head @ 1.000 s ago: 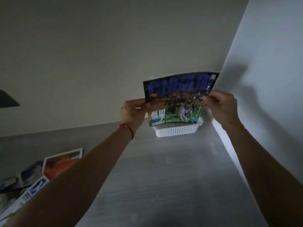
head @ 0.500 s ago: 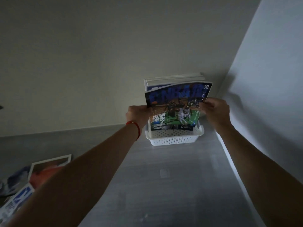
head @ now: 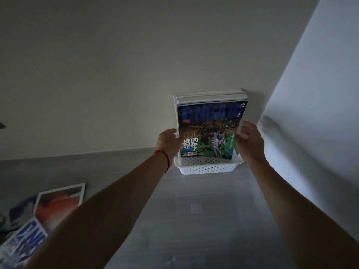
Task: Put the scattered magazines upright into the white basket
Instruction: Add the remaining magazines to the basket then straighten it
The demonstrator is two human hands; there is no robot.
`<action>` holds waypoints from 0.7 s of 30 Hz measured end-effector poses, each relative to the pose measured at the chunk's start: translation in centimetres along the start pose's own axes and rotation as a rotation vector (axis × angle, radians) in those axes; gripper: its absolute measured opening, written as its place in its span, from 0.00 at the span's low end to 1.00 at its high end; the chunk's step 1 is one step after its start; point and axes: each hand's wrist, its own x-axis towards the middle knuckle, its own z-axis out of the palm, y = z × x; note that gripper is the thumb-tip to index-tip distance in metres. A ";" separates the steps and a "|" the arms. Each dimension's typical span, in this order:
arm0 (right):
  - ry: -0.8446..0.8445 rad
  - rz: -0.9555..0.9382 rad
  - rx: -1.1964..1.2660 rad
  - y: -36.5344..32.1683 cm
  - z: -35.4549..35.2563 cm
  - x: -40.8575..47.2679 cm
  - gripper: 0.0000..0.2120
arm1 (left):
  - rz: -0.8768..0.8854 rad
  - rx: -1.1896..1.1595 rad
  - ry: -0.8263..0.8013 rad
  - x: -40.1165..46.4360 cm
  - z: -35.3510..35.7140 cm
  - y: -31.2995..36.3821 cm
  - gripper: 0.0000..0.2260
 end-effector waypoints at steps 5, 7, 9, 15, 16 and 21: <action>-0.016 -0.198 0.000 -0.4 1.7 -7.2 0.15 | 0.050 -0.039 0.019 -5.7 -3.9 -4.7 0.18; -0.096 -0.186 -0.024 -0.3 3.3 -10.6 0.13 | 0.102 0.004 0.063 -8.9 -6.7 -7.8 0.16; -0.182 -0.145 -0.021 -0.4 5.5 -14.4 0.10 | 0.127 0.075 0.086 -11.9 -9.8 -11.3 0.16; -0.470 -0.083 -0.051 -2.9 14.6 -26.0 0.04 | 0.038 0.300 0.168 -18.7 -20.9 -22.3 0.19; -0.510 -0.083 -0.057 -3.6 16.4 -28.1 0.04 | 0.008 0.325 0.187 -19.4 -23.0 -24.1 0.19; -0.764 -0.176 -0.127 -7.9 26.2 -38.4 0.05 | -0.115 0.540 0.249 -21.6 -33.3 -32.4 0.22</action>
